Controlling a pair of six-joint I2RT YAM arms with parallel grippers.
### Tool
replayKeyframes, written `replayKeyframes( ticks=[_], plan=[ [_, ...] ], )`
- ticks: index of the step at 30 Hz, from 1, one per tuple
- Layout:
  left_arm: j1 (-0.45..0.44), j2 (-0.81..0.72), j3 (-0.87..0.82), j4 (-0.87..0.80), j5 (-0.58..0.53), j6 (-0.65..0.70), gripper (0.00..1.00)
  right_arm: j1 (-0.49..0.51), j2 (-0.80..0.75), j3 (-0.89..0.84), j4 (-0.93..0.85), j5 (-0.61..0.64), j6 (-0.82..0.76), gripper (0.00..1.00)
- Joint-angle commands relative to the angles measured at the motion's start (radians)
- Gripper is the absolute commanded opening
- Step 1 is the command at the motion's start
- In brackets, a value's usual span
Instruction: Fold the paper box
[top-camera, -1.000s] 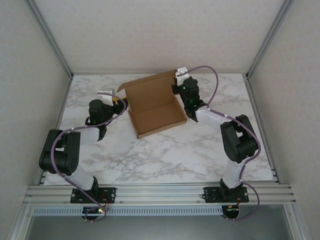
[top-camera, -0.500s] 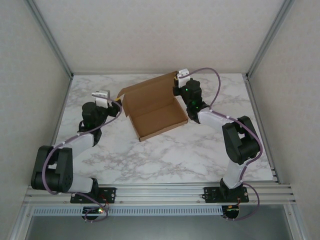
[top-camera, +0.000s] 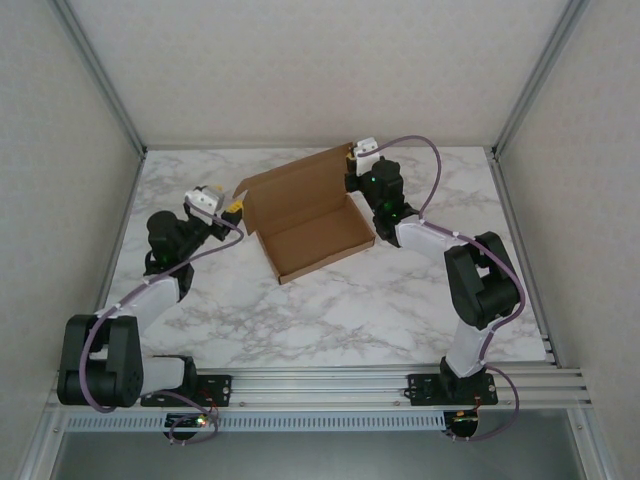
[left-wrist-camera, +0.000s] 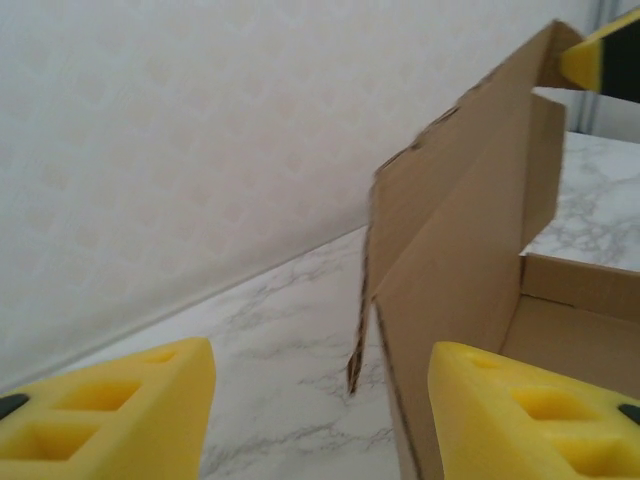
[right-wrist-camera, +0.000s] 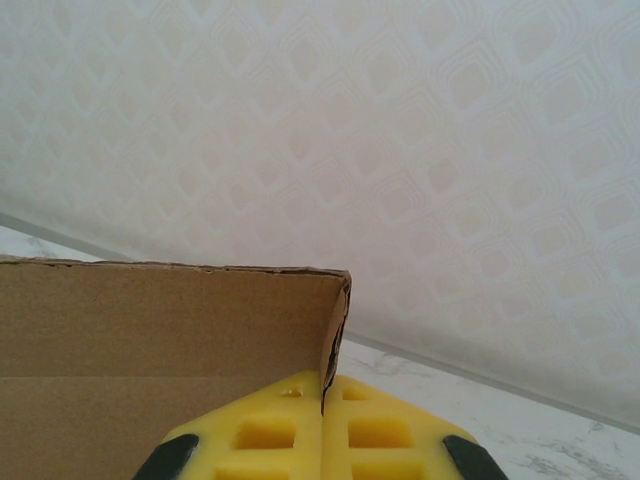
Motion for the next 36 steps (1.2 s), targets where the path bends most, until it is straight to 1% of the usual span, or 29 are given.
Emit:
replayKeyframes(
  ticks=[1, 4, 6, 10, 16, 19, 21, 22, 23, 28, 32, 34, 36],
  plan=[
    [0.008, 0.022, 0.065, -0.008, 0.090, 0.058, 0.57, -0.006, -0.031, -0.006, 0.041, -0.015, 0.013, 0.00],
    [0.008, 0.046, 0.087, 0.006, 0.093, 0.045, 0.56, -0.007, -0.032, -0.008, 0.036, -0.016, 0.010, 0.00],
    [0.008, 0.062, 0.104, 0.003, 0.109, 0.033, 0.52, -0.007, -0.032, -0.006, 0.033, -0.016, 0.008, 0.00],
    [0.006, 0.089, 0.128, -0.029, 0.135, 0.030, 0.38, -0.007, -0.036, -0.003, 0.028, -0.015, 0.006, 0.00],
    [0.004, 0.101, 0.130, -0.056, 0.135, 0.028, 0.19, -0.007, -0.036, -0.005, 0.023, -0.015, 0.008, 0.00],
    [-0.011, 0.104, 0.137, -0.061, 0.115, 0.016, 0.09, -0.006, -0.038, -0.009, 0.018, -0.018, 0.017, 0.00],
    [-0.047, 0.108, 0.144, -0.068, 0.034, 0.008, 0.03, -0.004, -0.040, -0.011, 0.012, -0.017, 0.030, 0.00],
    [-0.072, 0.114, 0.153, -0.080, -0.044, -0.006, 0.00, -0.001, -0.043, -0.011, 0.006, -0.014, 0.040, 0.00],
    [-0.097, 0.125, 0.163, -0.081, -0.124, -0.036, 0.00, 0.002, -0.043, -0.012, 0.000, -0.005, 0.051, 0.00],
    [-0.210, 0.152, 0.150, 0.011, -0.430, -0.217, 0.00, 0.045, -0.044, -0.014, -0.023, 0.059, 0.075, 0.00],
    [-0.347, 0.192, 0.171, 0.018, -0.663, -0.240, 0.00, 0.080, -0.042, -0.013, -0.038, 0.115, 0.137, 0.00],
    [-0.394, 0.224, 0.190, 0.031, -0.766, -0.283, 0.00, 0.096, -0.038, -0.013, -0.043, 0.141, 0.181, 0.00],
    [-0.436, 0.268, 0.229, 0.005, -0.841, -0.292, 0.00, 0.116, -0.026, -0.007, -0.050, 0.161, 0.221, 0.00]
  ],
)
